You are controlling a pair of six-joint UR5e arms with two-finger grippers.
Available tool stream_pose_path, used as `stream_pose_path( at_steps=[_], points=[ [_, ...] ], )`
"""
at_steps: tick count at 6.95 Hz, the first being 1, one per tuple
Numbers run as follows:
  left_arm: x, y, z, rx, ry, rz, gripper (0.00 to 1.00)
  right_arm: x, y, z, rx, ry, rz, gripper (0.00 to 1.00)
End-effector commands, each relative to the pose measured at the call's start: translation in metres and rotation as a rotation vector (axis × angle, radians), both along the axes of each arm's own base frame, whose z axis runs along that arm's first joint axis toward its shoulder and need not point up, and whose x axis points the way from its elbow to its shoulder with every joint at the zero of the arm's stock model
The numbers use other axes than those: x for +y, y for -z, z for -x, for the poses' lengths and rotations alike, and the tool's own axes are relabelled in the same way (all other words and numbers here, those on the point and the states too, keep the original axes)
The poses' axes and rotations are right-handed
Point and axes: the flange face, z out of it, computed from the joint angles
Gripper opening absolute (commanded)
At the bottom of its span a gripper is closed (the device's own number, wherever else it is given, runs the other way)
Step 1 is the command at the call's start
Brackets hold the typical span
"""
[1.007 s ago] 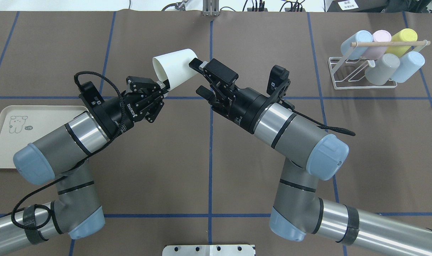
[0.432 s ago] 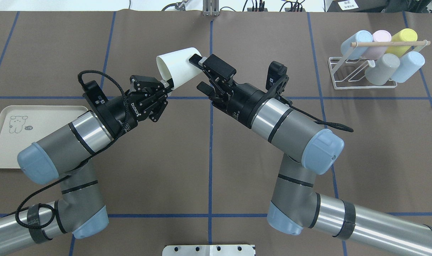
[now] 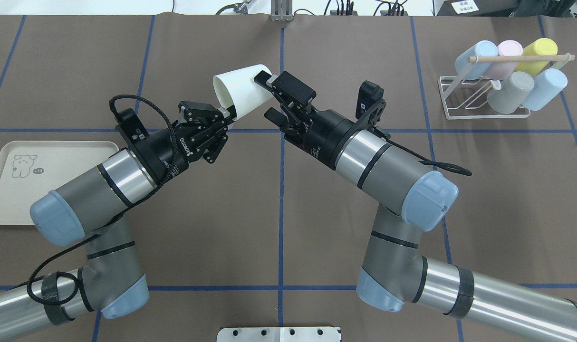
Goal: Transfer IKEA cup to right arm and place on rack
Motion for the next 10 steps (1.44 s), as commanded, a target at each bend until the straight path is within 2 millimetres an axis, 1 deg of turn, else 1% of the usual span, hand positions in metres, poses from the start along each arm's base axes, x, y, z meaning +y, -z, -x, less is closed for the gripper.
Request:
stream_pose_path(
  at_steps=[1,2,8,10],
  points=[
    [0.0032,0.0021,-0.0073,0.001,-0.006,0.002,0.00,-0.0006,-0.0022,0.0025,0.005,0.001,0.003,0.99],
    [0.0030,0.0055,-0.0076,0.006,-0.006,0.000,0.00,-0.0012,-0.0033,0.0034,0.007,0.000,0.005,0.99],
    [0.0070,0.0051,-0.0133,0.001,-0.016,0.002,0.00,-0.0020,-0.0055,0.0053,0.011,0.000,0.007,0.99],
    [0.0082,0.0085,-0.0148,0.006,-0.020,0.000,0.00,-0.0021,-0.0056,0.0054,0.013,0.000,0.008,0.99]
  ],
)
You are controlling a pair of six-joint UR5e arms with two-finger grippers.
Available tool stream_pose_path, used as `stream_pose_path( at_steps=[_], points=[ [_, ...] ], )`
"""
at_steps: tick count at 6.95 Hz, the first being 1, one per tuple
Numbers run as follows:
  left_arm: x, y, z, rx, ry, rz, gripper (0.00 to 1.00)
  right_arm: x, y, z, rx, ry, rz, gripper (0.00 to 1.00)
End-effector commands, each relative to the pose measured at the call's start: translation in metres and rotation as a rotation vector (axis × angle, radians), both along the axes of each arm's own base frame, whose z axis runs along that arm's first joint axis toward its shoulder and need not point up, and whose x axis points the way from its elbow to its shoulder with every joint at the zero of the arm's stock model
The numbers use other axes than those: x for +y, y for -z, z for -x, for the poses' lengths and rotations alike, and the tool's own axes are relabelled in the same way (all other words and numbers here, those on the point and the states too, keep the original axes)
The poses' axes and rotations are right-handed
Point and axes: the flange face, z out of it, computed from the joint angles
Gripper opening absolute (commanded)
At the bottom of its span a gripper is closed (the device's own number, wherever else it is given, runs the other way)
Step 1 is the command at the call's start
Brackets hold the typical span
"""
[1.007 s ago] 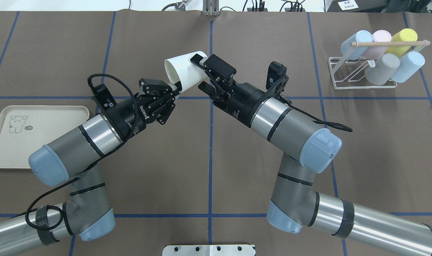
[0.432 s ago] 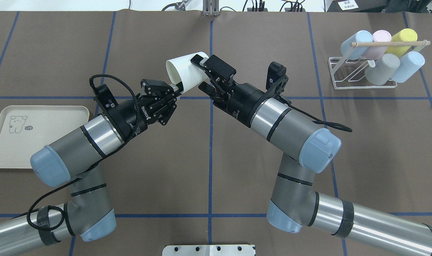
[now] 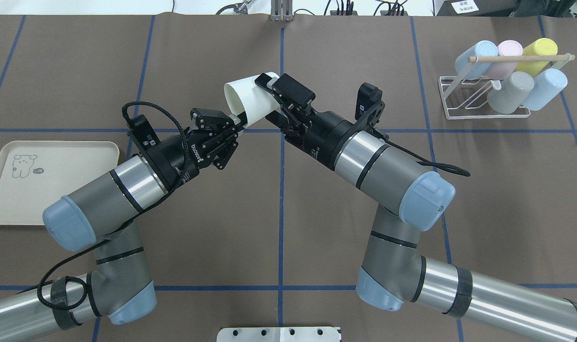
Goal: Transfer IKEA cup to right arm and place on rack
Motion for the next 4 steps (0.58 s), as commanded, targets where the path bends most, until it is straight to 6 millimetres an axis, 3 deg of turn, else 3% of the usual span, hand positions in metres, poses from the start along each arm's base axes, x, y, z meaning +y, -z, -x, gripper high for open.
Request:
stream_pose_path(
  at_steps=[1,4],
  points=[
    [0.001,0.005,-0.002,0.007,-0.001,-0.002,0.00,-0.001,-0.001,0.000,0.001,-0.004,0.003,0.99],
    [0.012,0.007,-0.012,0.015,-0.003,0.012,0.00,-0.001,-0.002,0.002,0.003,-0.010,0.007,0.99]
  ],
)
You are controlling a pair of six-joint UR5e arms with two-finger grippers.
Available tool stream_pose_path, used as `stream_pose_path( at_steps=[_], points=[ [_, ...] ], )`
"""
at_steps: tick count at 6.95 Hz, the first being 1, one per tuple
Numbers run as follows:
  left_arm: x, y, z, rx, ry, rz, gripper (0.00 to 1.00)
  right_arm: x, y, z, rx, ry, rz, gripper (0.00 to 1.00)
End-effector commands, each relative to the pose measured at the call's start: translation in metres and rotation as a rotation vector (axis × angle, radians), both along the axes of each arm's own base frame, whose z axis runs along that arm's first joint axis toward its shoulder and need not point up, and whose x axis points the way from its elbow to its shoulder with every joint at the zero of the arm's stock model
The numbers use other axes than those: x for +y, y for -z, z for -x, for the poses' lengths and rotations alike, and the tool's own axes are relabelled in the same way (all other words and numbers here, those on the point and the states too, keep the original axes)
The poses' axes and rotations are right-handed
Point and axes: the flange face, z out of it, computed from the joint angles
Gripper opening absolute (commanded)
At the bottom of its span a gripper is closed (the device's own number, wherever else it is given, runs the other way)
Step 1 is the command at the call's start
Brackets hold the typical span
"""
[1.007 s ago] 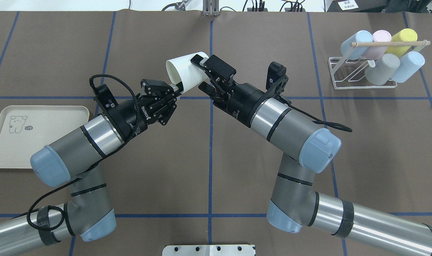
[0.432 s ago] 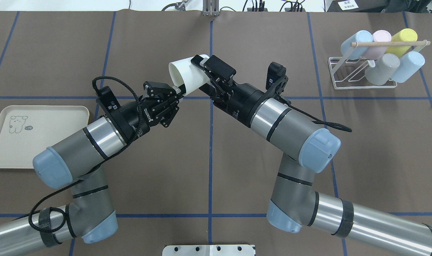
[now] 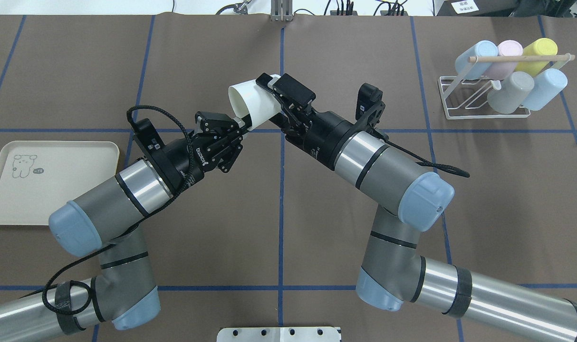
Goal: Transfer IKEA cup to right arm and place on rack
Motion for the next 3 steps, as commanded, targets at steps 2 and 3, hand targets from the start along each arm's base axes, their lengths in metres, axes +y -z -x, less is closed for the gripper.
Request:
stream_pose_path(
  at_steps=[2,3],
  points=[
    [0.0059,0.0017,-0.0053,0.003,-0.008,0.002,0.00,-0.0005,0.0016,0.0009,-0.002,-0.002,0.000,0.99],
    [0.0057,0.0016,-0.0052,0.004,-0.007,0.004,0.00,-0.0005,0.0016,0.0009,-0.002,-0.002,0.000,0.99]
  ],
)
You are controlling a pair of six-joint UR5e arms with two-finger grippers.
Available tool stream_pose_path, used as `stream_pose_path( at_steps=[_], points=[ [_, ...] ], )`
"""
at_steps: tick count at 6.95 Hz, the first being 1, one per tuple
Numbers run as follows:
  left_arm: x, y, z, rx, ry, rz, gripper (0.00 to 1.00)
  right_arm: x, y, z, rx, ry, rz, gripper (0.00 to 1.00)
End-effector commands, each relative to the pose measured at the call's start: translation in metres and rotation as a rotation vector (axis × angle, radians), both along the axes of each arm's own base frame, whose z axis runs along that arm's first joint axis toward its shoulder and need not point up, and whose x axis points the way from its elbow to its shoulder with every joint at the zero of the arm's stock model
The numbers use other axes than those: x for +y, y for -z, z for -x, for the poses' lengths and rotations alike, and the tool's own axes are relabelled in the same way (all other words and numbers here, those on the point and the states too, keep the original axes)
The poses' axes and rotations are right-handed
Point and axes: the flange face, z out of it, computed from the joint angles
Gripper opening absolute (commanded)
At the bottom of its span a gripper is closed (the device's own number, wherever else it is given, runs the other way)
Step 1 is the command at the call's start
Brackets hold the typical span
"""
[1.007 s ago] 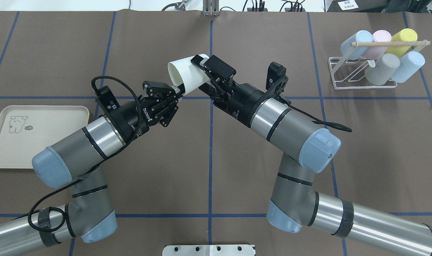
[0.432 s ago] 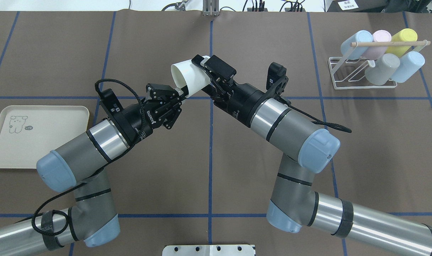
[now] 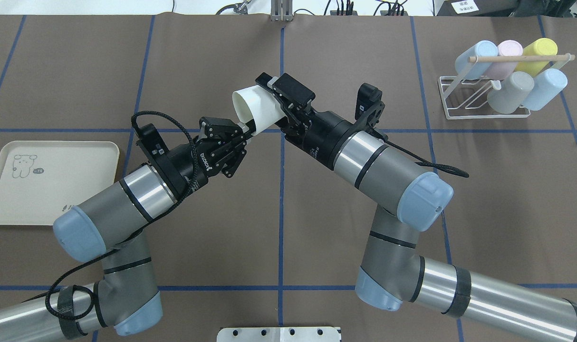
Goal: Transfer IKEA cup to right arm and place on rack
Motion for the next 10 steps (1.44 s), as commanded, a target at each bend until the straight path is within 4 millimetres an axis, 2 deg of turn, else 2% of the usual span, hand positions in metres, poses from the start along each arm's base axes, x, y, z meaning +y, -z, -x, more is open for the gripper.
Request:
stream_pose_path(
  at_steps=[1,2,3,4,7,8,10],
  points=[
    [0.000,0.000,0.000,0.001,0.000,0.001,0.00,0.000,0.003,0.001,-0.004,0.000,0.000,0.87],
    [0.001,0.000,0.000,0.002,-0.002,0.000,0.00,-0.001,-0.001,0.004,0.005,0.001,0.000,0.26],
    [0.002,0.001,0.002,0.008,-0.002,-0.008,0.37,-0.002,-0.005,0.007,0.016,0.003,0.003,0.00],
    [0.001,0.001,0.002,-0.006,0.007,-0.012,0.99,-0.003,-0.006,0.008,0.017,0.001,0.004,0.00],
    [0.000,-0.011,0.010,-0.024,0.019,-0.020,1.00,-0.003,-0.003,0.004,0.009,0.001,-0.003,0.00],
    [0.001,-0.019,0.011,-0.036,0.016,-0.016,1.00,-0.013,-0.001,-0.009,-0.003,-0.024,-0.009,0.00],
    [-0.007,-0.024,0.018,-0.046,0.031,-0.015,1.00,-0.056,-0.015,-0.047,0.027,-0.116,0.000,0.00]
  ],
)
